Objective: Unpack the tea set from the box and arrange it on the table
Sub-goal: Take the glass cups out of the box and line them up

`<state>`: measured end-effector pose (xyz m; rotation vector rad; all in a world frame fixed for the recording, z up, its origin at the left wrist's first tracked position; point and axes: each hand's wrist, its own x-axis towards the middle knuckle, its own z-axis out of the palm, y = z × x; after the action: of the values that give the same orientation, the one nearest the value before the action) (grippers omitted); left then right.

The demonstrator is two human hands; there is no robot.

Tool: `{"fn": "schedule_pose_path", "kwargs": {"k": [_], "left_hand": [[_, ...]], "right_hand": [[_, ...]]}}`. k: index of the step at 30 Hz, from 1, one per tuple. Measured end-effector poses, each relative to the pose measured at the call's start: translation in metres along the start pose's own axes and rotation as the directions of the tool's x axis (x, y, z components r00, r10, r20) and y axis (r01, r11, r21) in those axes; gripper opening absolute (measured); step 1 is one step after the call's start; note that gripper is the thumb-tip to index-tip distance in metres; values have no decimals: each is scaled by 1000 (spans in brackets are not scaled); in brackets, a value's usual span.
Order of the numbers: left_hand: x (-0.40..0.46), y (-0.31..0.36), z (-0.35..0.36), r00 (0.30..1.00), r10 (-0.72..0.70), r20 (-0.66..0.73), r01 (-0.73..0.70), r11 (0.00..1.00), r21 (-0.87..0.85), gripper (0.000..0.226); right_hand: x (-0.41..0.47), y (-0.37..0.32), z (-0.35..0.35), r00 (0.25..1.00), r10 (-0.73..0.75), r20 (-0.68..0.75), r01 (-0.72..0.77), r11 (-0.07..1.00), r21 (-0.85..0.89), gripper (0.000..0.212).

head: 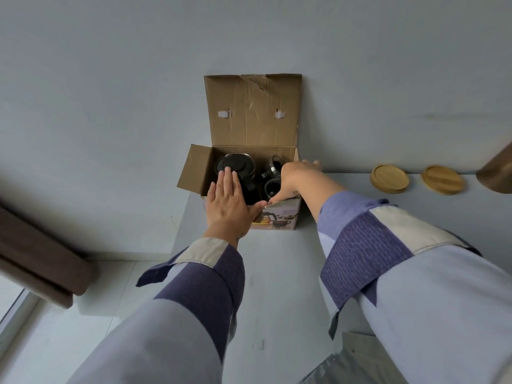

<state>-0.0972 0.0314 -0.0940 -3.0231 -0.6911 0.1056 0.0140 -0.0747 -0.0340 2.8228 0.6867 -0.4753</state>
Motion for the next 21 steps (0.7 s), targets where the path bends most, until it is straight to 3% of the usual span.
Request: {"fn": "schedule_pose_path", "kwargs": {"k": [4, 7, 13, 17, 21], "left_hand": [[1, 3, -1, 1000, -12, -1, 12, 1000, 4, 94], [1, 3, -1, 1000, -17, 5, 17, 1000, -15, 93], [1, 3, -2, 1000, -16, 10, 16, 999, -41, 91], [-9, 8, -7, 999, -6, -35, 1, 993, -121, 83], [-14, 52, -24, 977, 34, -210, -72, 982, -173, 69]], "right_hand": [[-8, 2, -2, 994, 5, -106, 3, 997, 77, 84], [-16, 10, -9, 991, 27, -131, 11, 959, 282, 74], [-22, 36, -7, 978, 103, -179, 68, 655, 752, 80], [-32, 65, 3, 953, 218, -208, 69, 515, 854, 85], [-46, 105, 23, 926, 327, -188, -3, 505, 863, 87]]}}
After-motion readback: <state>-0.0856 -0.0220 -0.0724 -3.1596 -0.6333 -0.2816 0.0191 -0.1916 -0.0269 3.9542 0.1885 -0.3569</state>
